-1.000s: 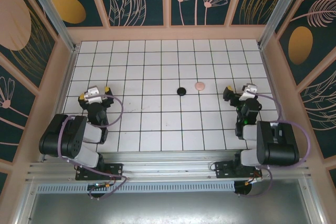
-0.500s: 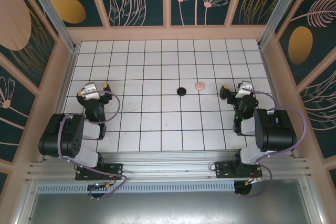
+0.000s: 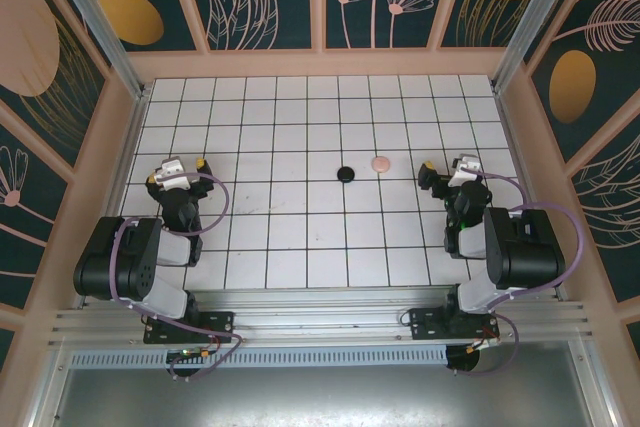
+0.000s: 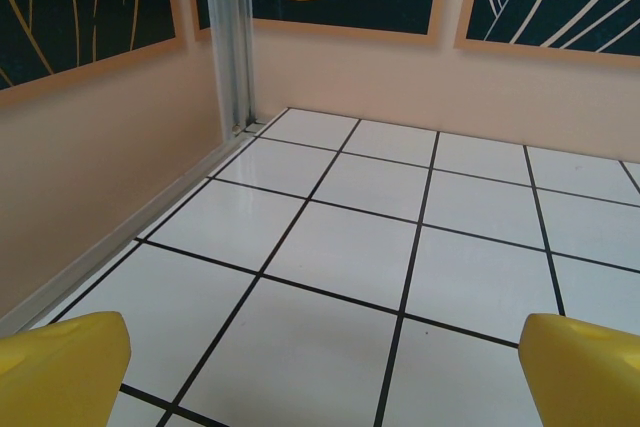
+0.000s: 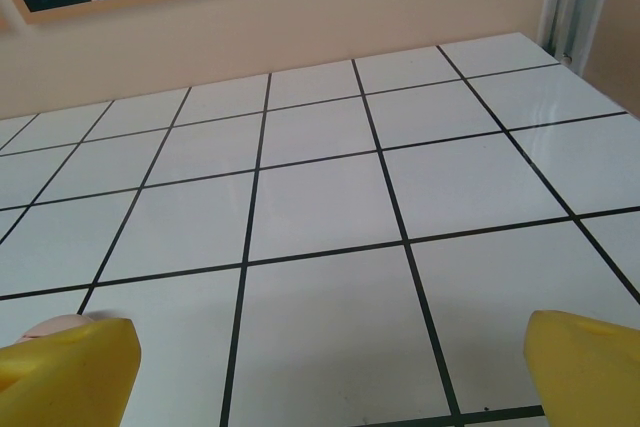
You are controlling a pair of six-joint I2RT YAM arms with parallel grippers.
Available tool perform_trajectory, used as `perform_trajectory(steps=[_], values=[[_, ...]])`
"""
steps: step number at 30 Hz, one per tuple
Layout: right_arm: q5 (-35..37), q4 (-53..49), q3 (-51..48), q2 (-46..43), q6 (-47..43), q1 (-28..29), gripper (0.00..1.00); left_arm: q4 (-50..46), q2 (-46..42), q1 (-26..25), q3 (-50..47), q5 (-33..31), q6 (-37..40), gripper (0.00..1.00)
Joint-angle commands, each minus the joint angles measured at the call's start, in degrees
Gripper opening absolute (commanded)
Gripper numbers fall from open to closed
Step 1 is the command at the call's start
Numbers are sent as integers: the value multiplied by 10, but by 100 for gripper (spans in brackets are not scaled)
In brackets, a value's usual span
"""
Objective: Insert the wireless bluetooth earbuds into the charging case
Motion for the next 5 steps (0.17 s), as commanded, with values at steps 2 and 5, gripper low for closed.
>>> perform_trajectory(steps=[2,5], values=[[-5,13,8,0,-4,-3,99,-1,-4,3,6,8,-8,99],[-5,13,8,0,-4,-3,99,3,-5,2,4,8,-8,99]])
